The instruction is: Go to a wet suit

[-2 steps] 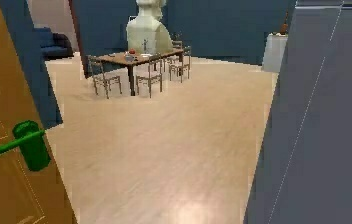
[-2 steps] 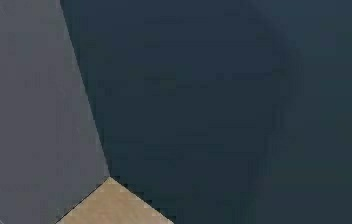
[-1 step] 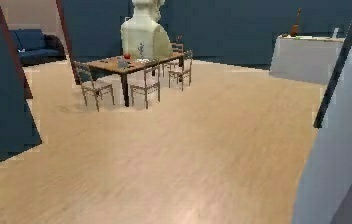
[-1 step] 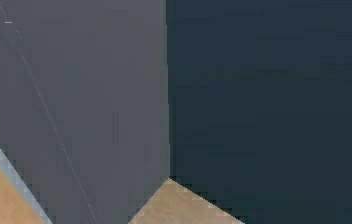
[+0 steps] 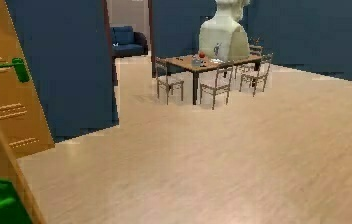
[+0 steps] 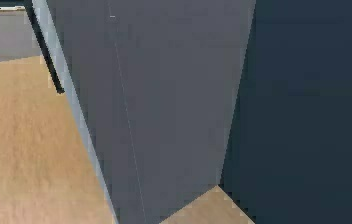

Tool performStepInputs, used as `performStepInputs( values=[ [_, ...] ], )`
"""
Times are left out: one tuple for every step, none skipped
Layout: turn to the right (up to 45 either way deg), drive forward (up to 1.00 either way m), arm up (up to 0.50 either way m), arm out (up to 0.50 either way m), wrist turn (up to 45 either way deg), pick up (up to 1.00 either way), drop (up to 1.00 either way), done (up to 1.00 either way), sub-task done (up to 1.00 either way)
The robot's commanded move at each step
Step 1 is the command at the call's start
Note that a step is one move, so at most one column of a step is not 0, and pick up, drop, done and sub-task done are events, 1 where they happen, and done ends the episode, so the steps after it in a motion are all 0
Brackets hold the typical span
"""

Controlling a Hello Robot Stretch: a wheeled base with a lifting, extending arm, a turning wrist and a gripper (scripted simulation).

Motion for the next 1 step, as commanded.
performStepInputs(
  values=[
    [0.0,0.35,0.00,0.00,0.0,0.00,0.00,0.00,0.00]
  ],
)
